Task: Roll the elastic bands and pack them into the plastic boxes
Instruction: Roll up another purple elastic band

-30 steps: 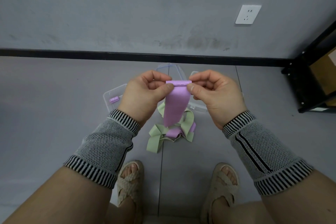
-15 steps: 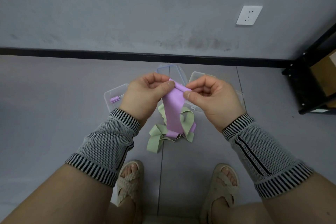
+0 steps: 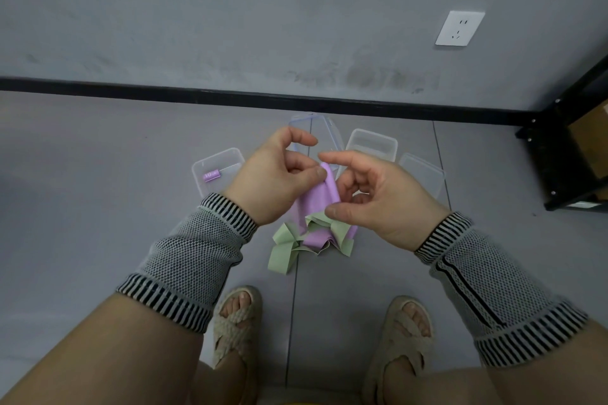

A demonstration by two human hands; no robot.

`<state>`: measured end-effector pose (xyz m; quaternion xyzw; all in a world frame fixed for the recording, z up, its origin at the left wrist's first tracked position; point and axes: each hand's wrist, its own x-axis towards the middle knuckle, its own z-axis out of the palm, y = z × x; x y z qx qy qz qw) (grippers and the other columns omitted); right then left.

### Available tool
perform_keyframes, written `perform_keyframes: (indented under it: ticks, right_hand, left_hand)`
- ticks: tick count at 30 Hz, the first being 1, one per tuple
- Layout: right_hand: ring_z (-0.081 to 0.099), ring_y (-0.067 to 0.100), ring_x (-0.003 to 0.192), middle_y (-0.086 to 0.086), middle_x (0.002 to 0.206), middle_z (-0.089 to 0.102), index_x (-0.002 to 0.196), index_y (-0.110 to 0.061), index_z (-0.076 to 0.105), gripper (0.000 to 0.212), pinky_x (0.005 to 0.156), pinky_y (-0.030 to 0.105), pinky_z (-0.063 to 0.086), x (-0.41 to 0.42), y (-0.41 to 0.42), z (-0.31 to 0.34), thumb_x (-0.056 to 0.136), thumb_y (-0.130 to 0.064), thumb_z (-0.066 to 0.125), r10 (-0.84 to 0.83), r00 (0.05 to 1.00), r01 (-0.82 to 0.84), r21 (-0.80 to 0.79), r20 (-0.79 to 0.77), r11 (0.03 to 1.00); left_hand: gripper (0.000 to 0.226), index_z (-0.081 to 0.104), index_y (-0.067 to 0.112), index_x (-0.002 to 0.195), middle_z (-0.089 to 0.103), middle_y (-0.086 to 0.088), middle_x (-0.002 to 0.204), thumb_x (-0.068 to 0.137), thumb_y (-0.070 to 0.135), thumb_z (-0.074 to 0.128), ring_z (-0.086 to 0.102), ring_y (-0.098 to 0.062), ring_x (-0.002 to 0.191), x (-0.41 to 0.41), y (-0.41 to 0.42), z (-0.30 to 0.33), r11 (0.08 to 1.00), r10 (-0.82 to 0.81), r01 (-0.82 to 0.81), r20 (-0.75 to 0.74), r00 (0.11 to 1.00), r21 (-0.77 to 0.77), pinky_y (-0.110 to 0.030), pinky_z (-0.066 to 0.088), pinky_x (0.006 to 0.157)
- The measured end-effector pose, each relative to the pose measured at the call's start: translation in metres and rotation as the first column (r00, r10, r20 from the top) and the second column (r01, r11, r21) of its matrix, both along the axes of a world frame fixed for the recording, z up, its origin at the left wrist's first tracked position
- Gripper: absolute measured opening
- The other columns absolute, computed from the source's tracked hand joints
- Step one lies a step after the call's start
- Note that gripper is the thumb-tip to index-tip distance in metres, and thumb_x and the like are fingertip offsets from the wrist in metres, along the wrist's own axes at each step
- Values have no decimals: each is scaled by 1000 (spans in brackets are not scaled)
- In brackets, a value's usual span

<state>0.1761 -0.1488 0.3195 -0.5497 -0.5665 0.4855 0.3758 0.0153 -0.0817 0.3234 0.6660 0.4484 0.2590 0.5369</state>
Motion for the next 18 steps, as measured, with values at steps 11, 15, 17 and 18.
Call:
perform_keyframes:
  ticks: [11,15,17,18]
  right_hand:
    - [58,11,64,-3,71,62,106,-28,55,56,69,31,51,7,2,-3,69,8,77,-7,998,6,-12,-59,1000]
    - [60,10,64,-2,74,65,105,-27,53,55,68,28,52,5,1,-4,70,10,75,-30,997,30,2,-74,1000]
    - [59,14,62,-2,74,64,104,-30,53,56,67,31,52,3,1,-6,69,7,76,-56,998,57,40,-28,998]
    - [59,20,63,-2,74,63,104,-32,53,56,68,34,53,2,1,-7,69,5,77,-68,998,68,63,-1,996]
  left_hand:
    - [20,57,23,92,61,3,62,79,15,70,54,-17,62,-13,7,-1,997,-74,72,-126,989,-23,-35,48,67]
    - [22,55,22,89,53,-4,61,67,17,55,45,-19,55,-6,4,0,999,-19,20,12,1000,-51,-25,37,52]
    - [20,53,23,87,52,1,58,67,19,58,44,-13,50,-2,2,1,999,-4,5,23,1000,-36,-21,36,48]
    - [22,53,24,87,52,3,58,69,23,66,45,-10,49,0,1,1,1000,6,-6,14,1000,-19,-21,38,48]
